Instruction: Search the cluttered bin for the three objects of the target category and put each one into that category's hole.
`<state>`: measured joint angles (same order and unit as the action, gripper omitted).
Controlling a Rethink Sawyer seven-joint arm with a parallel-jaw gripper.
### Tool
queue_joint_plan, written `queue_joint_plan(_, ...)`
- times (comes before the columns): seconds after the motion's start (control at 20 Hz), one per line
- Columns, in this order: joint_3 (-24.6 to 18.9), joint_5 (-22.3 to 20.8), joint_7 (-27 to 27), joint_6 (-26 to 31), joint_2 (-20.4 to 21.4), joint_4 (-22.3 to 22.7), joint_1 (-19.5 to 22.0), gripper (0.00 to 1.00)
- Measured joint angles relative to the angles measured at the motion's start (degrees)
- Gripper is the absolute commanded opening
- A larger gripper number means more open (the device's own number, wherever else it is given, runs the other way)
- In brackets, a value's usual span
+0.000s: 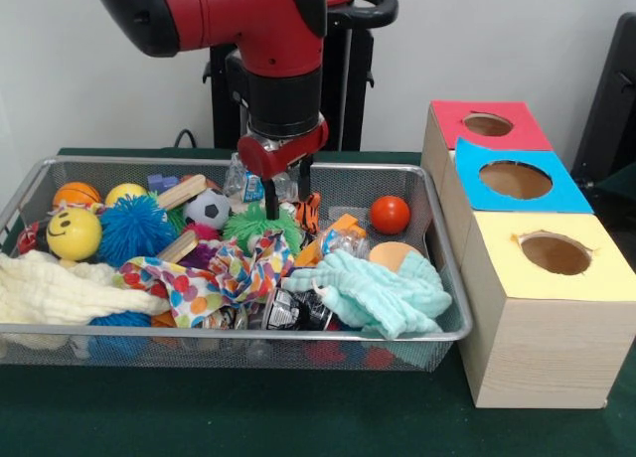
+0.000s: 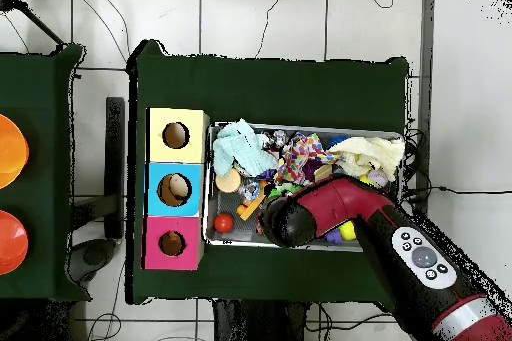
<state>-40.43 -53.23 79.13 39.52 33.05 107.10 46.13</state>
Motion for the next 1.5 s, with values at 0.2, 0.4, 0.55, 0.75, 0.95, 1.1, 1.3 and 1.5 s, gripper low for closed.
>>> queue_joint_plan(0.2, 0.5, -1.7, 0.0, -3.0, -1.1, 0.1, 0.0, 1.0)
queue_joint_plan(0.4, 0.9, -2.2, 0.0, -4.5, -1.9, 0.1, 0.0, 1.0)
queue_joint_plan(0.55, 1.0, -2.2, 0.0, -4.7, -2.4, 0.1, 0.0, 1.0)
queue_joint_plan(0.75, 1.0, -2.2, 0.0, -4.7, -3.2, 0.1, -0.1, 1.0)
queue_joint_plan(0.95, 1.0, -2.2, 0.0, -4.9, -3.5, 0.1, -0.1, 1.0)
queue_joint_plan(1.1, 1.0, -2.2, 0.0, -5.5, -4.0, 0.1, -0.1, 1.0)
queue_joint_plan(1.3, 1.0, -2.2, 0.0, -6.9, -4.3, 0.1, 0.0, 1.0)
queue_joint_plan(1.5, 1.0, -2.2, 0.0, -8.5, -4.9, 0.1, 0.7, 1.0)
